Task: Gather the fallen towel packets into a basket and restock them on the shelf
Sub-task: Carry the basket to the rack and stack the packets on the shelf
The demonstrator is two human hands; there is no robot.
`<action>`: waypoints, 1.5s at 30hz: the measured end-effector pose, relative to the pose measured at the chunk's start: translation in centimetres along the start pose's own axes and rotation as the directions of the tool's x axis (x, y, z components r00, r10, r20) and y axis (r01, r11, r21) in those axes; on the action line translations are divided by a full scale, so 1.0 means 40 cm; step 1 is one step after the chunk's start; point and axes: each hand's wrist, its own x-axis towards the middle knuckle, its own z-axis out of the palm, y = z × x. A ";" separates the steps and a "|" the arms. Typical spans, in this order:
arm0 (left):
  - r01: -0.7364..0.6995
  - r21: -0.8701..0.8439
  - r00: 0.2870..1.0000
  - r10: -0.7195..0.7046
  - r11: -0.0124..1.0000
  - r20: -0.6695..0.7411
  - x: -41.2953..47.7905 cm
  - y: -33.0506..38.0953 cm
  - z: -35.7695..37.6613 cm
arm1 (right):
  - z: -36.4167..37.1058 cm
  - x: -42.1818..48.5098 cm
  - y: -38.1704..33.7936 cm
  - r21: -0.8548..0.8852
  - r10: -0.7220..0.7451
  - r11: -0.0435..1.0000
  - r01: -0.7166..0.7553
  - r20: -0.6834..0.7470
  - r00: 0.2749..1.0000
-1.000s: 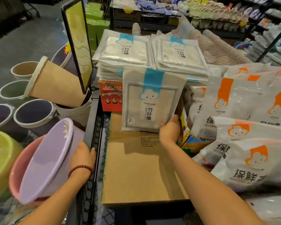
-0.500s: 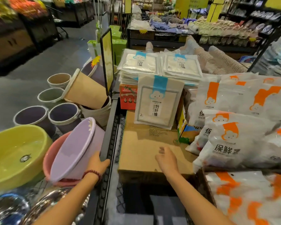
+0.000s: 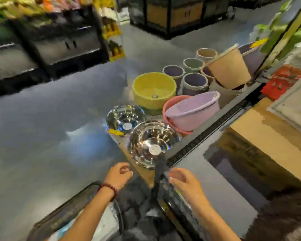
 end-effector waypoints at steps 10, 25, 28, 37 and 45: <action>0.480 -0.375 0.772 -0.585 0.793 -0.248 -0.513 -0.644 -0.278 | 0.528 -0.147 0.130 -0.455 0.201 0.888 0.071 0.523 0.828; 0.645 -0.480 0.560 -0.795 0.594 -0.231 -0.467 -1.296 -0.521 | 1.276 -0.067 0.511 -0.821 0.531 0.551 0.151 0.485 0.695; 0.697 -0.408 0.523 -0.807 0.590 -0.273 -0.384 -1.433 -0.508 | 1.355 0.026 0.626 -0.882 0.577 0.448 0.149 0.412 0.706; 0.681 -0.284 0.549 -0.728 0.675 -0.411 -0.188 -1.721 -0.425 | 1.495 0.220 0.956 -0.875 0.607 0.482 0.037 0.364 0.706; 0.590 -0.265 0.541 -0.617 0.763 -0.572 -0.162 -1.799 -0.367 | 1.574 0.217 1.136 -0.848 0.543 0.529 -0.025 0.316 0.778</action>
